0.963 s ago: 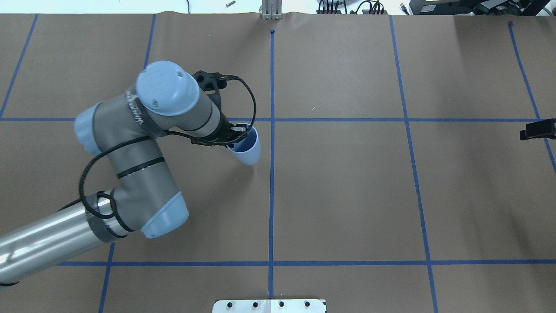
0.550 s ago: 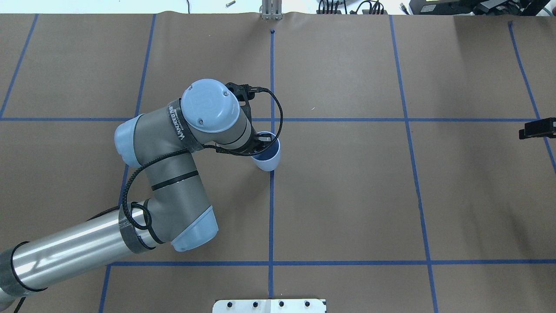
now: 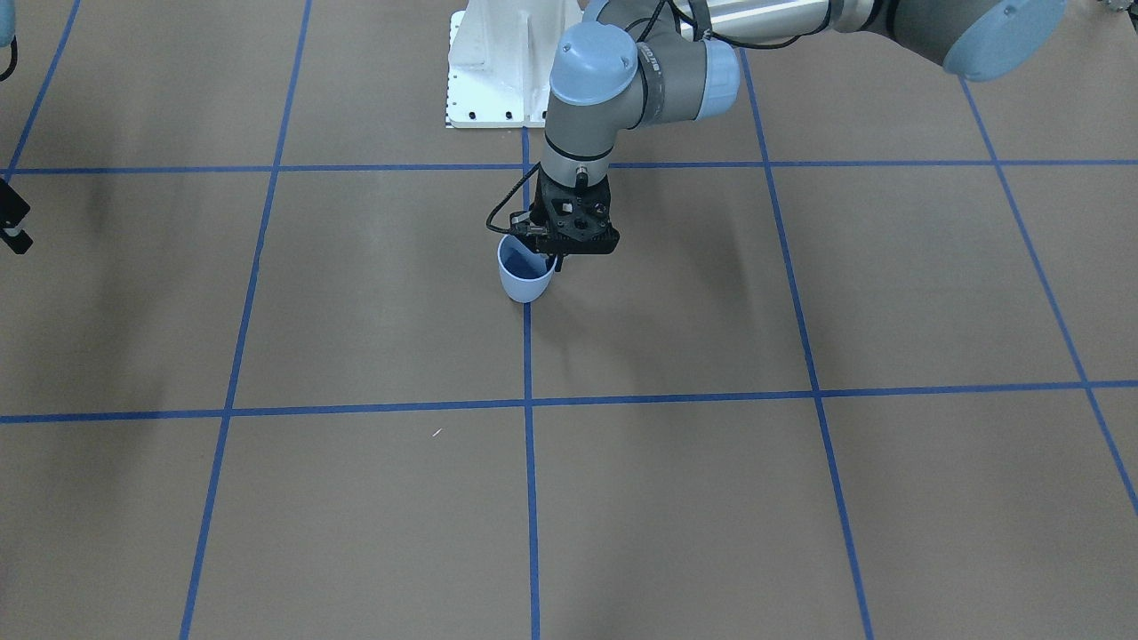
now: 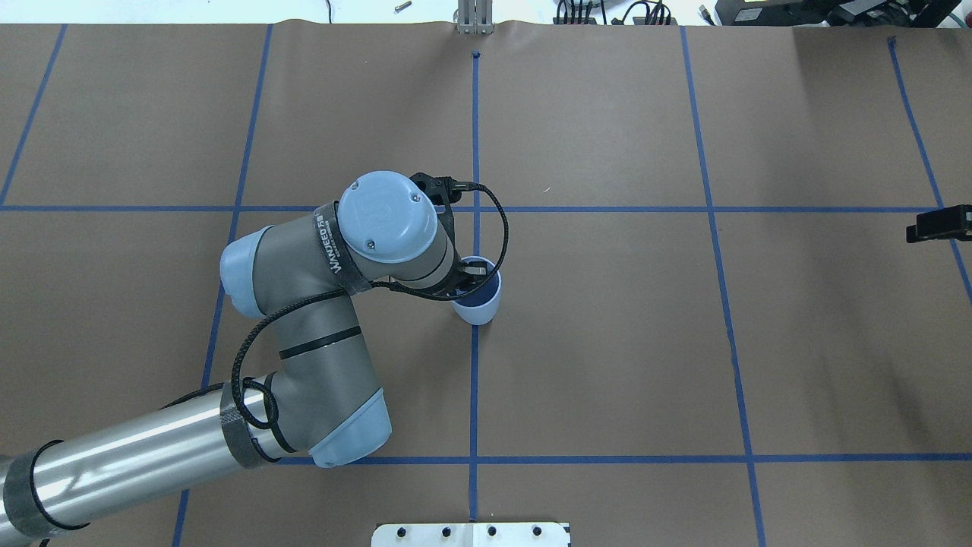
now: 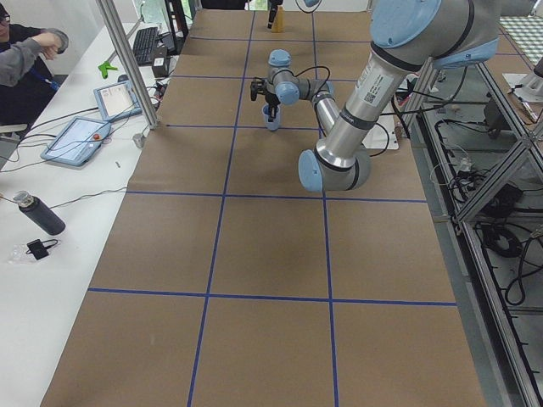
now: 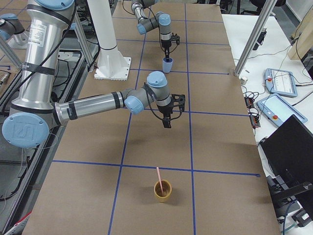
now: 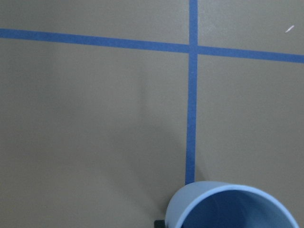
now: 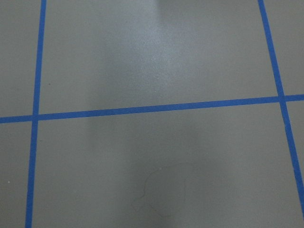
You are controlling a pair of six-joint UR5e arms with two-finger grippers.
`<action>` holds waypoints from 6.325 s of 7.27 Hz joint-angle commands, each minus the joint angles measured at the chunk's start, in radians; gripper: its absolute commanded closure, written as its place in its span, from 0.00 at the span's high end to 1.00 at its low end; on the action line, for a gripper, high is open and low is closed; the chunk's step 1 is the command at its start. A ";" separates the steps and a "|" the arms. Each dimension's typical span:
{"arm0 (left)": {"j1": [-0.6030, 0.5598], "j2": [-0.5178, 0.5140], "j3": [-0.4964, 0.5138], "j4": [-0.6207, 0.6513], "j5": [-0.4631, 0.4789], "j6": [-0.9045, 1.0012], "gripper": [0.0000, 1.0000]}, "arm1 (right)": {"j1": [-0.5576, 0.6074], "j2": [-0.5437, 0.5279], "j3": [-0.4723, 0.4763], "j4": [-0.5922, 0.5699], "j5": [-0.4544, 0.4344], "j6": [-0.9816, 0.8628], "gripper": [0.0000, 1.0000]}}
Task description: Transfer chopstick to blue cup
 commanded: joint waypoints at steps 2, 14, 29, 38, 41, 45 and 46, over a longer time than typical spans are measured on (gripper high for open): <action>-0.048 0.011 -0.091 0.010 -0.023 0.061 0.98 | 0.001 0.014 0.005 0.000 0.012 -0.001 1.00; -0.950 0.681 -0.105 0.093 -0.467 1.659 0.98 | 0.481 -0.062 -0.182 0.000 0.106 -0.701 1.00; -1.096 0.746 -0.035 0.091 -0.473 1.659 0.98 | 0.418 -0.121 -0.224 -0.009 0.032 -0.836 0.53; -1.096 0.746 -0.033 0.091 -0.473 1.657 0.98 | 0.420 -0.114 -0.229 -0.012 0.029 -0.871 0.17; -1.096 0.746 -0.030 0.091 -0.473 1.659 0.98 | 0.421 -0.111 -0.226 -0.014 0.032 -0.876 0.00; -1.096 0.746 -0.028 0.091 -0.473 1.657 0.98 | 0.513 -0.087 -0.218 -0.082 0.046 -0.969 0.00; -1.096 0.746 -0.028 0.091 -0.473 1.657 0.98 | 0.553 -0.063 -0.216 -0.139 0.046 -1.035 0.00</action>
